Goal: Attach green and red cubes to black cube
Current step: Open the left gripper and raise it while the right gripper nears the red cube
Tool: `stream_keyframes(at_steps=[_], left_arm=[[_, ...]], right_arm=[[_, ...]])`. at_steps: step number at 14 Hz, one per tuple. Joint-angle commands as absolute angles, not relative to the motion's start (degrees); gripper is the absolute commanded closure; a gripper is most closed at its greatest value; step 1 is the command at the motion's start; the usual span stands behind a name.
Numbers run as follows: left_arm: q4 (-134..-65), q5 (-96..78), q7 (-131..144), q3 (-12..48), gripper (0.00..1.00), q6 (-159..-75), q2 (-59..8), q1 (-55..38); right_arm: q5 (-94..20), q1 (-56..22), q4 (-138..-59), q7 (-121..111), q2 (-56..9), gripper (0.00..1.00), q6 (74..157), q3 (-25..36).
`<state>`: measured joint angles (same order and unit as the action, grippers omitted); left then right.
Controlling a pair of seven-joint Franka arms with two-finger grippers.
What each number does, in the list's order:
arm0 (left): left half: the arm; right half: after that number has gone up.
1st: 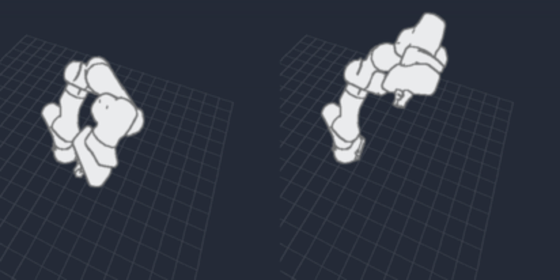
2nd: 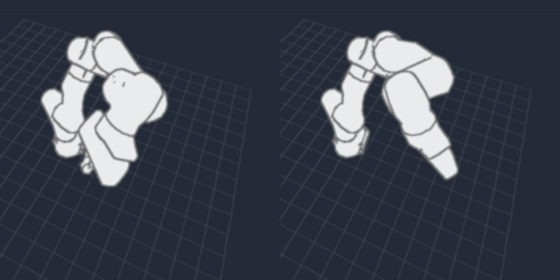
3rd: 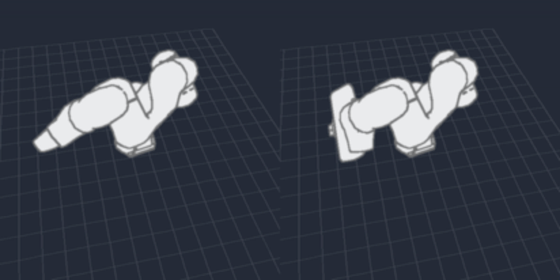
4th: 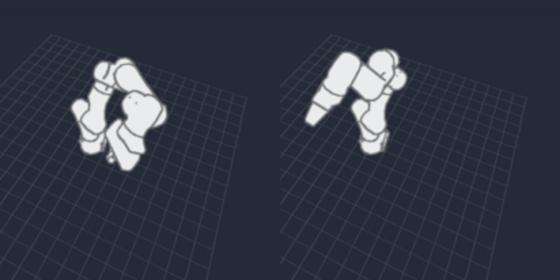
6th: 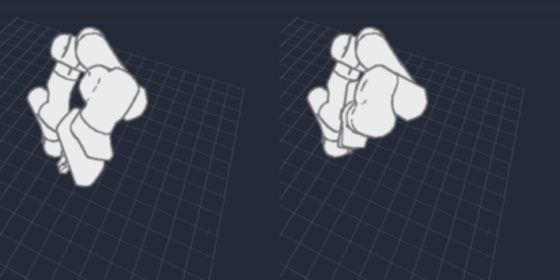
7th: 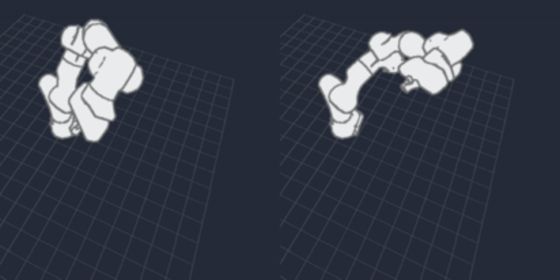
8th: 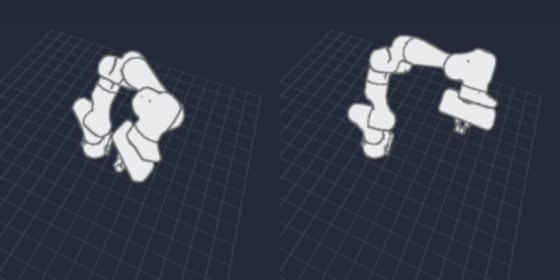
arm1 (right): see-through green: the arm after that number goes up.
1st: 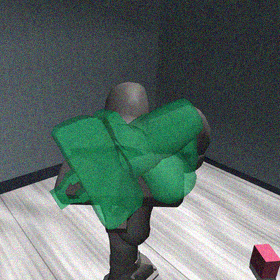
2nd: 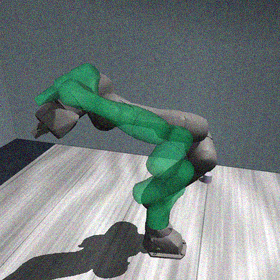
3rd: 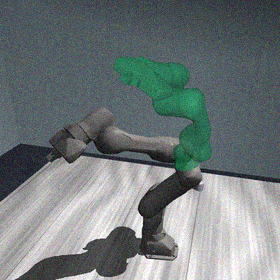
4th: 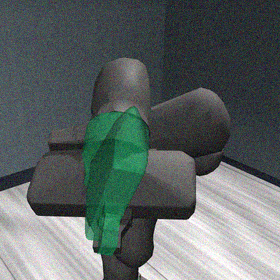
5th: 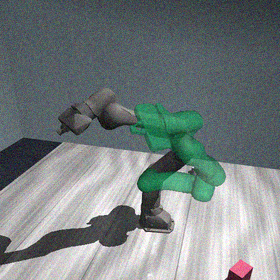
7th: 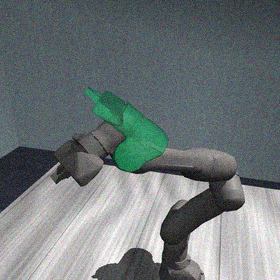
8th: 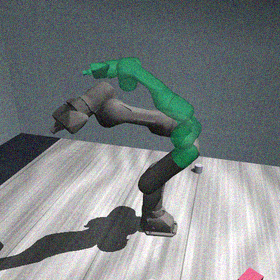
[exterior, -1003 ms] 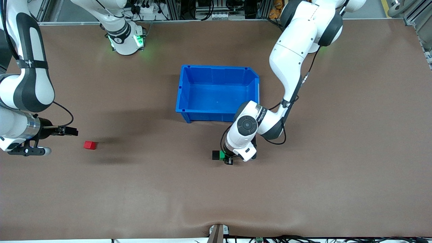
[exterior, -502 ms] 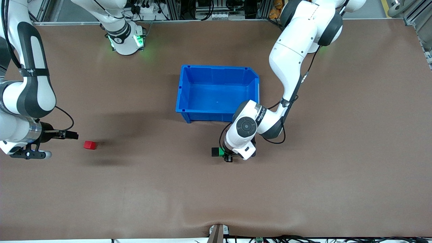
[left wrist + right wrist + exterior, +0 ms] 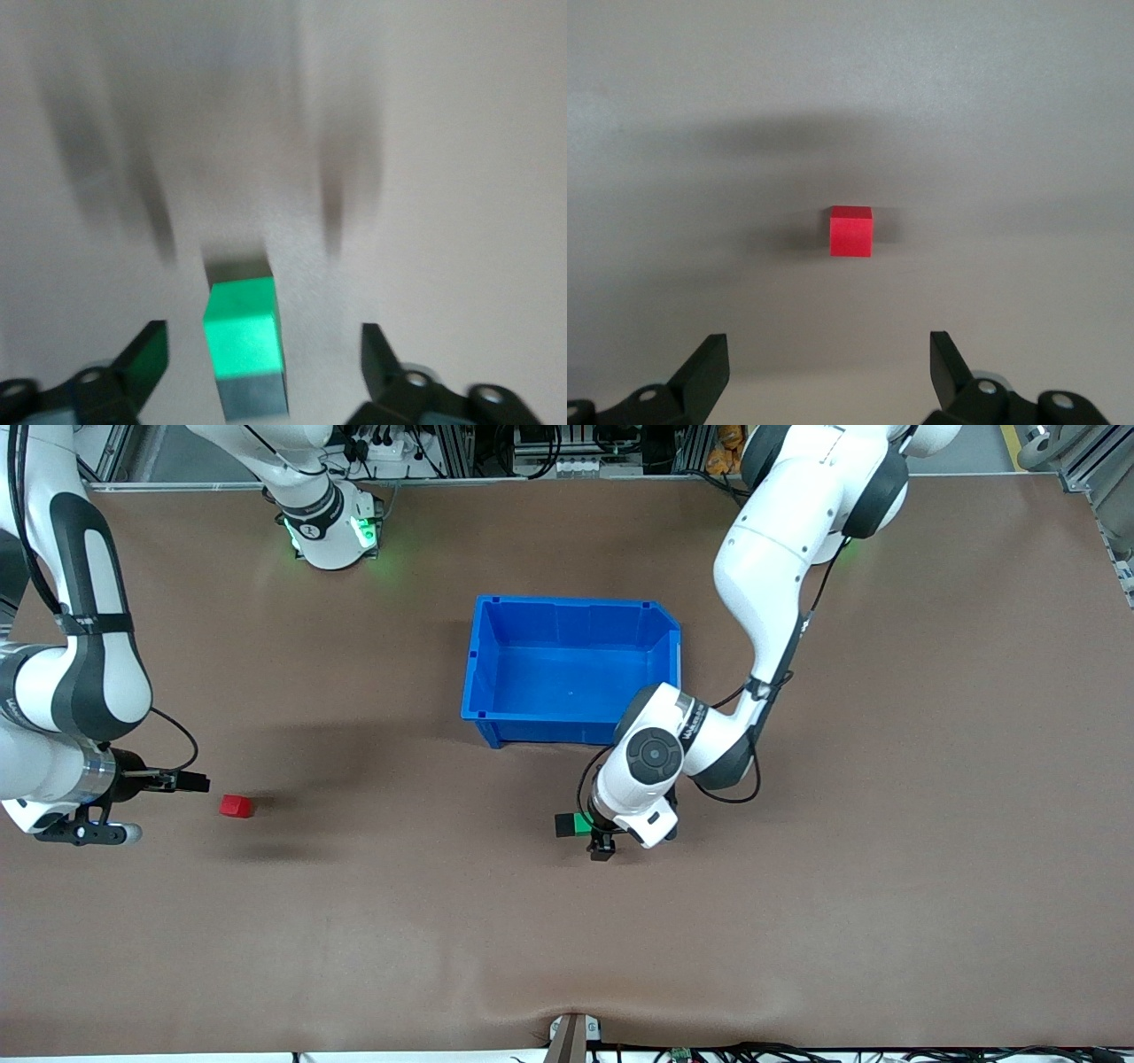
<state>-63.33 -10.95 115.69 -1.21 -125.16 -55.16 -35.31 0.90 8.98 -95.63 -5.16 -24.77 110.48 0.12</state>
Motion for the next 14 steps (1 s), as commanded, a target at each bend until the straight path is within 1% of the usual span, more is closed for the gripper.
stream_keyframes(at_steps=[1,3,5,7,9,11,14], left_arm=[[-65.13,-11.42,108.75,-1.32,0.0,-117.35,-46.69,-31.92],[-65.48,-11.25,101.55,-1.23,0.0,-114.71,-41.78,-30.15],[-66.09,-10.12,95.13,-2.1,0.0,-108.93,-37.46,-29.01],[-66.09,-3.98,90.02,-2.02,0.0,-103.39,-32.98,-27.78],[-66.09,-0.9,87.9,-2.9,0.0,-98.37,-30.42,-27.69],[-66.09,5.16,86.06,-2.81,0.0,-97.12,-28.31,-27.86],[-66.09,5.8,84.21,-2.99,0.0,-94.05,-25.32,-27.25]], right_arm=[[0.35,10.02,-95.54,-5.71,-25.49,0.0,111.35,-0.62],[0.35,10.02,-95.54,-5.71,-25.84,0.0,111.97,-0.53],[0.35,10.02,-95.54,-5.71,-26.19,0.0,112.24,-0.62],[0.53,10.19,-95.45,-5.71,-26.89,0.0,112.67,-0.53],[0.7,10.81,-95.54,-5.63,-27.16,0.0,113.72,-0.61],[0.62,10.81,-95.45,-5.62,-27.95,0.0,114.08,-0.62],[0.62,10.9,-95.45,-5.54,-28.91,0.0,114.7,-0.62]])
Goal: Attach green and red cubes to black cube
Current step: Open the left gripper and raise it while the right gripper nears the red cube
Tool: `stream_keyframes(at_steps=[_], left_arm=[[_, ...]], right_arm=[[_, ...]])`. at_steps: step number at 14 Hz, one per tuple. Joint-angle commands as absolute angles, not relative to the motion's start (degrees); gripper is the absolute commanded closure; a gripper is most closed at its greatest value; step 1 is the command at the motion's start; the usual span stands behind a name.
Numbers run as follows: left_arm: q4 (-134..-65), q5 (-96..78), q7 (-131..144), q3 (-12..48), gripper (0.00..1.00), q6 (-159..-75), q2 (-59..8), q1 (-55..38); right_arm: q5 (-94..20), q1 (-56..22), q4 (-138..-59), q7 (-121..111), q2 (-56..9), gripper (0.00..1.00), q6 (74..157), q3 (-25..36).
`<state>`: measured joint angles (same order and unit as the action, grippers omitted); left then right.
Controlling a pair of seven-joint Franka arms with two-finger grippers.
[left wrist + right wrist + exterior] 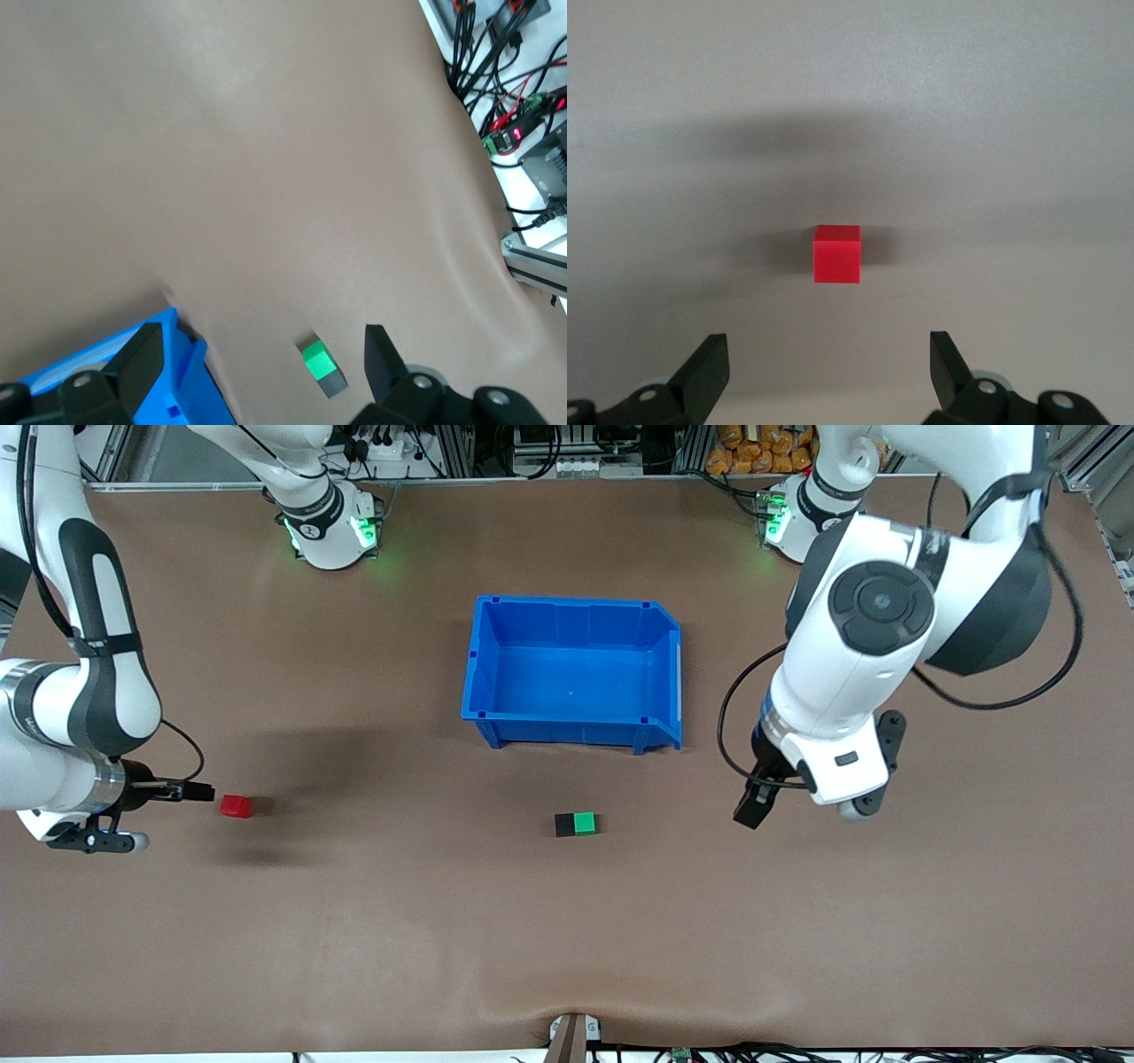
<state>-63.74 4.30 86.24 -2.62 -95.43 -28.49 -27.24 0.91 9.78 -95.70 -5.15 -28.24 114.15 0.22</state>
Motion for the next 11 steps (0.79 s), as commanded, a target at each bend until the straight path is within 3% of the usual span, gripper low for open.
stream_keyframes(at_steps=[1,11], left_arm=[[-66.09,5.71,81.85,-2.73,0.0,-93.69,-24.44,-26.11],[-66.09,5.01,44.69,-2.81,0.0,-85.97,-17.58,-14.69]], right_arm=[[0.62,10.9,-95.45,-5.54,-29.18,0.0,114.96,-0.62],[0.35,10.9,-95.01,-5.45,-32.61,0.0,117.95,-0.53]])
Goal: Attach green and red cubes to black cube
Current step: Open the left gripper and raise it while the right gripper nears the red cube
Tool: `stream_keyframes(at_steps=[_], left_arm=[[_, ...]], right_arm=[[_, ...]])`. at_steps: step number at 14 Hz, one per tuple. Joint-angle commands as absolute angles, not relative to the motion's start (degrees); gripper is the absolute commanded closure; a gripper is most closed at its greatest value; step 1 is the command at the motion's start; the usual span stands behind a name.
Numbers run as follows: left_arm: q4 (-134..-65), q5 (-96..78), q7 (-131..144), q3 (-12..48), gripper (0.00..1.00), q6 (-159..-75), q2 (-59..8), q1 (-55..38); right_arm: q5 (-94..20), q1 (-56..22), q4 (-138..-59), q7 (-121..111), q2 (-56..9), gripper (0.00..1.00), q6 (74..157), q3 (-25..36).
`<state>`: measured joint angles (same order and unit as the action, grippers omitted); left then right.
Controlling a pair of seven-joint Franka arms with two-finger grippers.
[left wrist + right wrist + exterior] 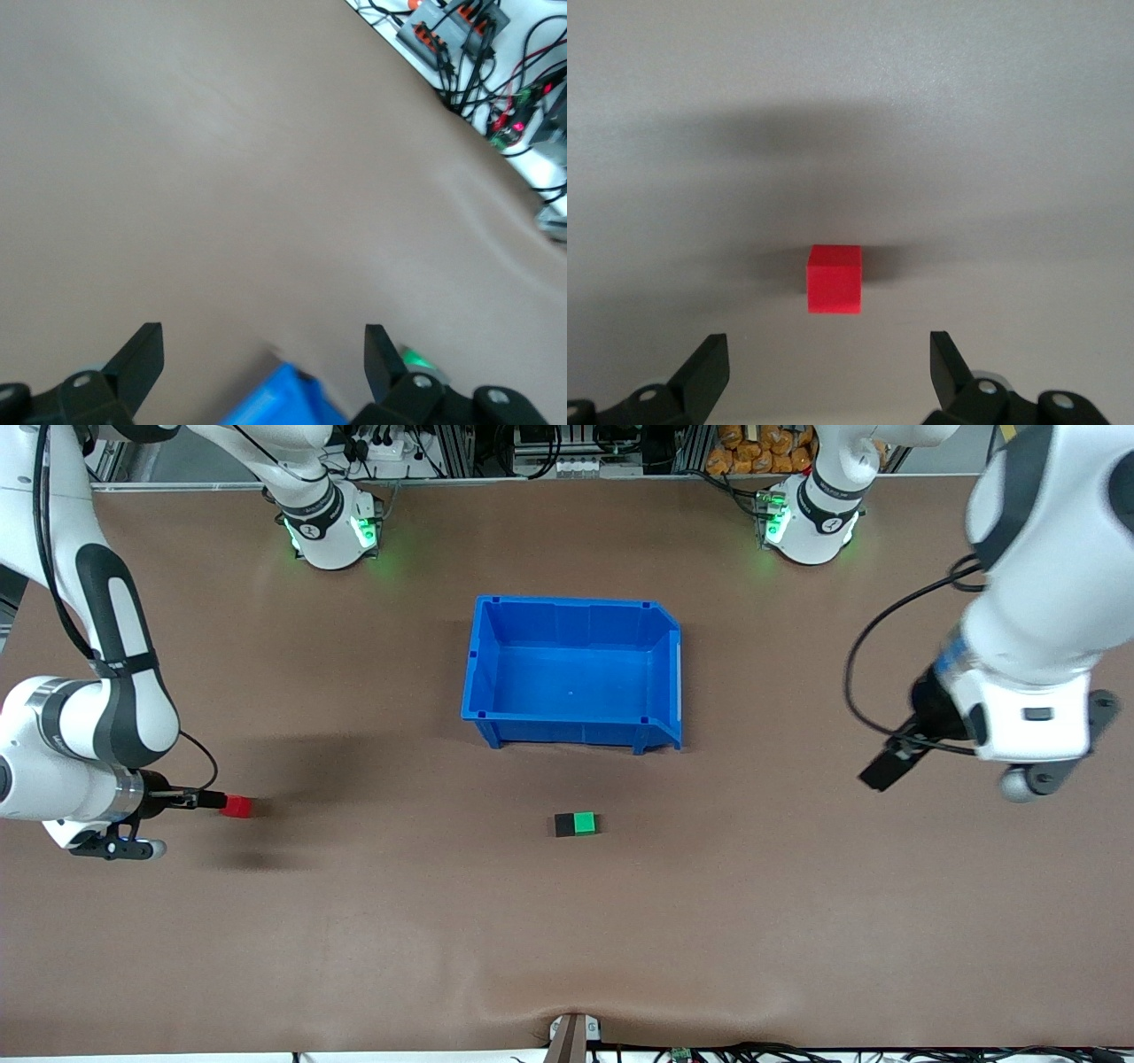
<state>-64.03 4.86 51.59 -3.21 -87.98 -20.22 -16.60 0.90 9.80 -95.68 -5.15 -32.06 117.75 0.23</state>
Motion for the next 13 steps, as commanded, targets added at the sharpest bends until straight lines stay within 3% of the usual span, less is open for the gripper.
stream_keyframes(at_steps=[1,10,13], left_arm=[[-66.09,5.1,41.34,-2.81,0.0,-85.26,-17.23,-13.55],[-66.97,5.01,21.71,-2.72,0.0,-77.36,-13.9,-8.52],[-75.37,5.1,21.62,-2.55,0.0,-78.65,-7.5,-8.88]], right_arm=[[0.35,10.99,-95.01,-5.45,-32.78,0.0,118.04,-0.61],[0.35,11.6,-95.1,-5.19,-35.07,0.0,121.55,-0.53],[0.26,11.34,-95.01,-5.1,-36.03,0.0,121.9,-0.62]])
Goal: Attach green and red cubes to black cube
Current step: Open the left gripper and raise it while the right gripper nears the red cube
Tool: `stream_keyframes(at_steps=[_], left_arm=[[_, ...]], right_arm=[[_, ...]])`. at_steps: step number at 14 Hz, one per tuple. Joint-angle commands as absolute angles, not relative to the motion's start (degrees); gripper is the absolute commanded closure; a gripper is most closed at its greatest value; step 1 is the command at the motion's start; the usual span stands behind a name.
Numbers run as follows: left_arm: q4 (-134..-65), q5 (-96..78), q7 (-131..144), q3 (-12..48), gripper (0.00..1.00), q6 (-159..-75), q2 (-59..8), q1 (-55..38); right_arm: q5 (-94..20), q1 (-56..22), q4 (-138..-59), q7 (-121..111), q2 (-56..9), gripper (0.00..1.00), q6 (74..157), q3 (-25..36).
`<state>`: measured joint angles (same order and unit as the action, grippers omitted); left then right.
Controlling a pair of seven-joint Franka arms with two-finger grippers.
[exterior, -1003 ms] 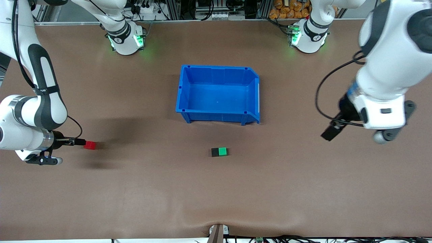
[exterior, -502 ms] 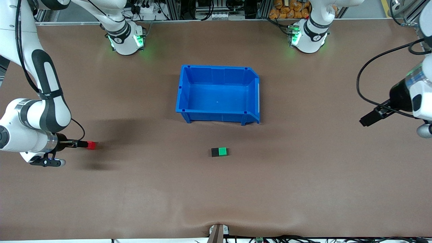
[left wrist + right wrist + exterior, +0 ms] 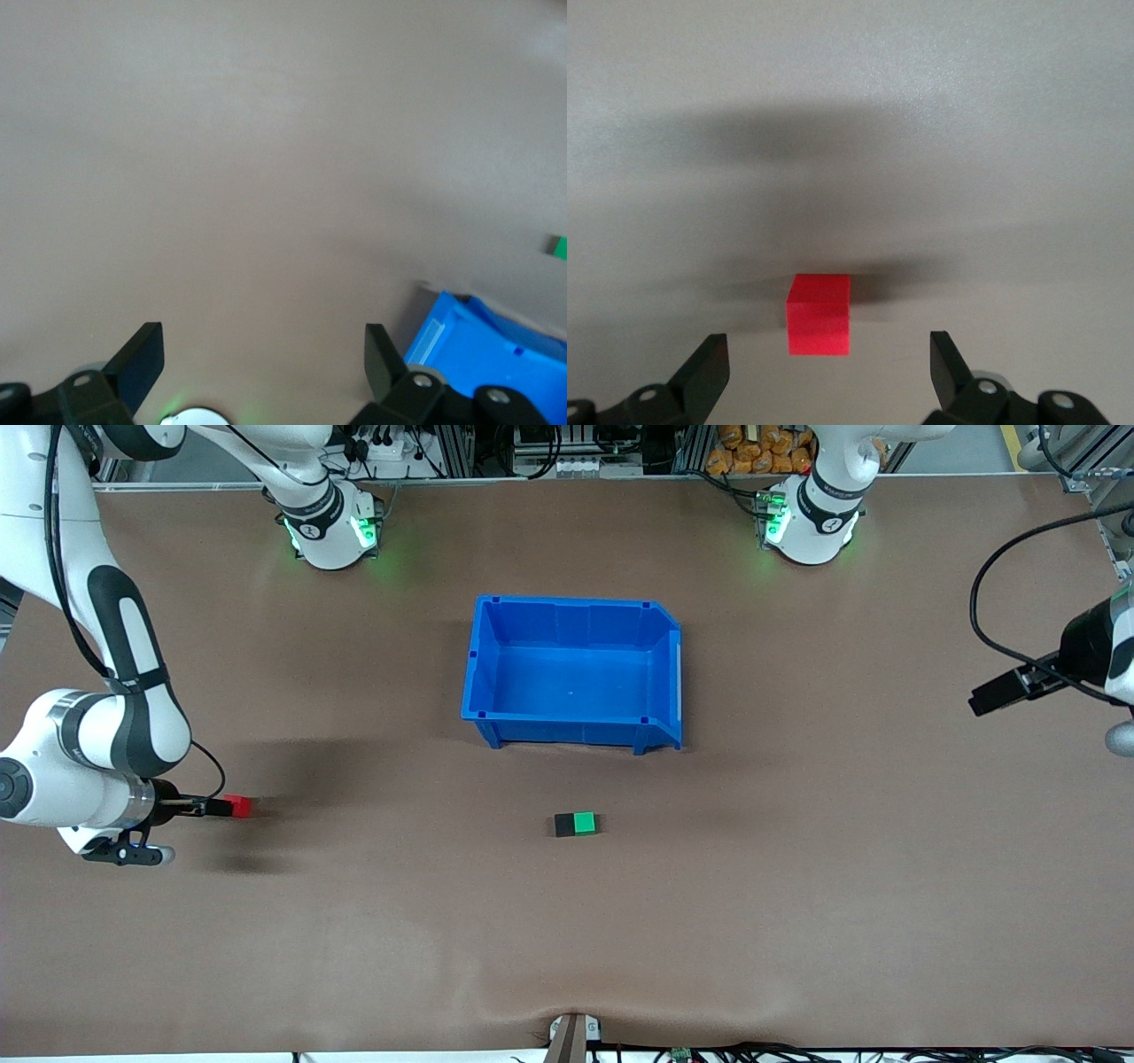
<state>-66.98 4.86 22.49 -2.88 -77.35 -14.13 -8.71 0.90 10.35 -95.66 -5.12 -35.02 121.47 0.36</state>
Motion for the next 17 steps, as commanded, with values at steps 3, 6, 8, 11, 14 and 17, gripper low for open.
stream_keyframes(at_steps=[3,6,8,11,14,17], left_arm=[[-87.68,4.92,19.17,-2.37,0.0,-83.57,1.99,-8.53],[-92.98,3.61,17.23,0.77,0.0,-84.38,6.85,-5.21],[-94.74,3.6,15.91,6.04,0.0,-84.37,8.78,-0.02],[-95.19,3.52,15.82,6.59,0.0,-83.59,9.58,0.44],[-95.01,3.34,15.65,6.59,0.0,-83.14,9.14,0.44],[-95.18,3.25,15.12,6.68,0.0,-83.06,8.7,0.09]], right_arm=[[0.18,11.34,-94.92,-4.92,-36.47,0.0,122.69,-0.62],[0.09,11.07,-94.92,-4.14,-37.53,0.0,122.61,-0.62],[0.09,10.9,-95.01,-2.29,-37.97,0.0,122.52,-0.62],[0.09,10.81,-94.92,-2.29,-38.58,0.0,122.61,-0.62],[0.09,10.9,-94.92,-2.29,-39.72,0.0,123.48,-0.62],[0.09,10.99,-94.92,-2.29,-40.08,0.05,124.63,-0.62]])
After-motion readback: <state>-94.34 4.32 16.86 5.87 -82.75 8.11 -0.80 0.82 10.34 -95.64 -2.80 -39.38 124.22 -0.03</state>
